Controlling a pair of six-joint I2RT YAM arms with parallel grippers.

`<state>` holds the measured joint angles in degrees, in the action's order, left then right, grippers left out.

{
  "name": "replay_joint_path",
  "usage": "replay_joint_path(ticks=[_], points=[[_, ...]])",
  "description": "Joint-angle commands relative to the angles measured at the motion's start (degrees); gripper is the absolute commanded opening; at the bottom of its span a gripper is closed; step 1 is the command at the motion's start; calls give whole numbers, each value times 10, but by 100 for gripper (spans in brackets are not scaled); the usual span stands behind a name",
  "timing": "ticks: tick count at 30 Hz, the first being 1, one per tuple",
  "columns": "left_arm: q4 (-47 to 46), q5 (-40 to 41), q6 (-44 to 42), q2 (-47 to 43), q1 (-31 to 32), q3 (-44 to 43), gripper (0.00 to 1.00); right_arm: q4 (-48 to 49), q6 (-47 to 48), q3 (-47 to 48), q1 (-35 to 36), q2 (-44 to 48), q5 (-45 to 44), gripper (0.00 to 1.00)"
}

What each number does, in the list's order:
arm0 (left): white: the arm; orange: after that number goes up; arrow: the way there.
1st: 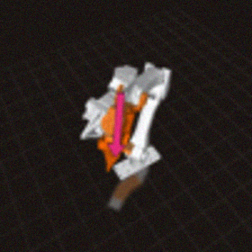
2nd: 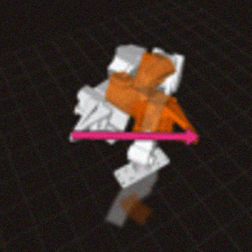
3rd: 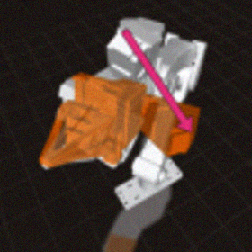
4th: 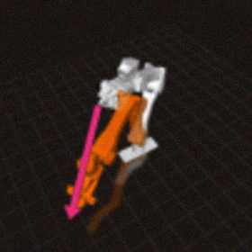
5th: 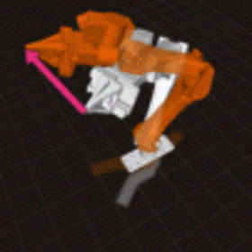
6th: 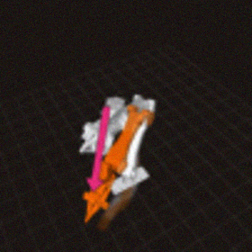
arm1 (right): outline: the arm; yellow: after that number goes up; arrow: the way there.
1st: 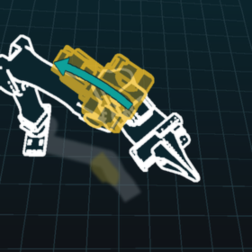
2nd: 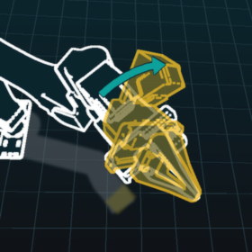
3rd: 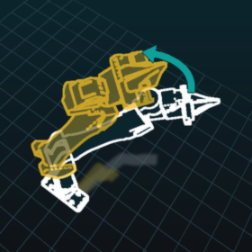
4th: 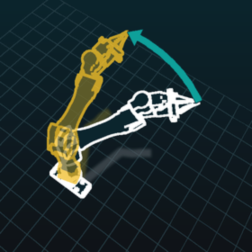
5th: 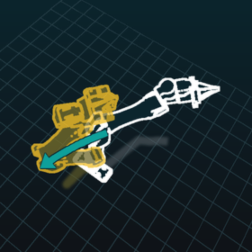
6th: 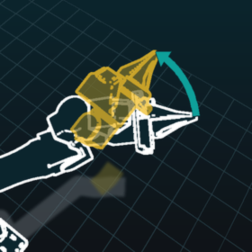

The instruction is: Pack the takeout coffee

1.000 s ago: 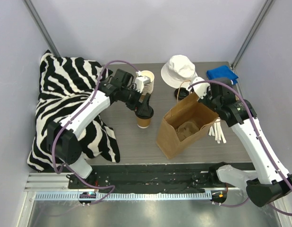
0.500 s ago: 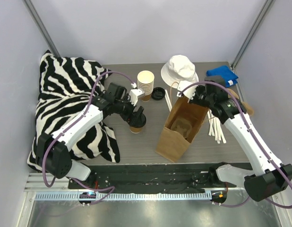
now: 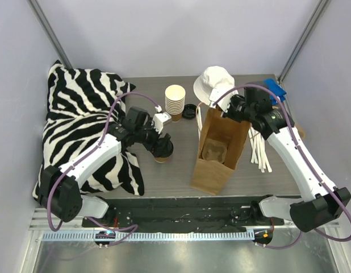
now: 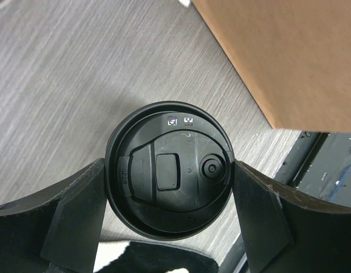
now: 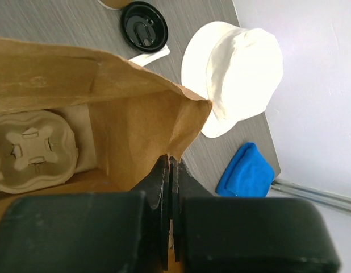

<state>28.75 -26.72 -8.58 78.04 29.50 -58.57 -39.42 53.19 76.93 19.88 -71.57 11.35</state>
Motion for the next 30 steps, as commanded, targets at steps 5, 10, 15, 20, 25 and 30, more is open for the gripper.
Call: replay_joint_path(ticks=[5,10,15,20,25,30], points=[[-43,-7,-12,20,-14,-15,57,-72,-40,-3,14,49,10,1],[-55,-9,-2,23,-29,-14,57,-84,-78,9,15,98,-26,1],[-55,-13,-6,25,-46,-7,57,-88,-89,16,15,131,-13,1],[-57,-18,-8,33,-61,-8,57,-58,-106,32,16,102,20,1],[-64,-18,-6,39,-85,-11,57,-34,-118,62,31,62,60,1],[-70,-19,-4,34,-103,-2,57,14,-129,69,96,23,48,1]])
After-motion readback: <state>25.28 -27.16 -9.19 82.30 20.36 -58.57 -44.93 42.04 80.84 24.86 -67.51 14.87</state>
